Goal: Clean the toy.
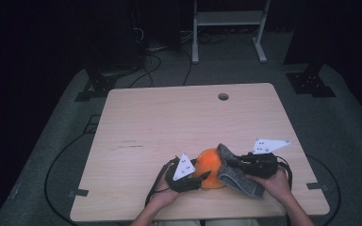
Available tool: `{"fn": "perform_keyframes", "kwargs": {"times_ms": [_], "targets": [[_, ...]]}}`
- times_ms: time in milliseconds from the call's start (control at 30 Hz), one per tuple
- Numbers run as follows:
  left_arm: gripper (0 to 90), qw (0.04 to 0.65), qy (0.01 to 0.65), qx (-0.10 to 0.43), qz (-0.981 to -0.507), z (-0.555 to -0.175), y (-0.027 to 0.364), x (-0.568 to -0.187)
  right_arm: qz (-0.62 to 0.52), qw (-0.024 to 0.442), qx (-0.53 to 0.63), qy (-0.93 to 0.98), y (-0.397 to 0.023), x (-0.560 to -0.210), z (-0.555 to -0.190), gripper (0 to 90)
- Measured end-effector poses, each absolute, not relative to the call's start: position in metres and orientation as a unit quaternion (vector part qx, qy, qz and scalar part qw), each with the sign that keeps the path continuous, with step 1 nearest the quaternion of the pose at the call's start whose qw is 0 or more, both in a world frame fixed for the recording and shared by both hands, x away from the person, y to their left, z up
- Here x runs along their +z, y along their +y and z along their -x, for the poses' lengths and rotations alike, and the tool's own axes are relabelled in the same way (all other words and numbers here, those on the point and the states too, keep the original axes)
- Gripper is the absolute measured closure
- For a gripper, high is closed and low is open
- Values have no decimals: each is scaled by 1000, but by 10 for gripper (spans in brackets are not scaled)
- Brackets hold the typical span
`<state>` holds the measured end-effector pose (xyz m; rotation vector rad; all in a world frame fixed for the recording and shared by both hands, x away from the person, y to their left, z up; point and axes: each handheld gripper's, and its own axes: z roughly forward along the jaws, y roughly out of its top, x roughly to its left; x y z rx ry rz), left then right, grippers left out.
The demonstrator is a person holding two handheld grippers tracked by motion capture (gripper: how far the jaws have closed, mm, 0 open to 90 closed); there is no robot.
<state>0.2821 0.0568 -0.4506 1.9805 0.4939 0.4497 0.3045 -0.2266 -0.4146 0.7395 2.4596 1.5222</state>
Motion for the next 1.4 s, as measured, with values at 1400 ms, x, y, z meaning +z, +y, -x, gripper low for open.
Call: {"fn": "perform_keyframes", "kwargs": {"times_ms": [1400], "targets": [[213,538,201,196,-795,-284,68,-438,-241,96,475,841,-218,-421,-299,812]]}}
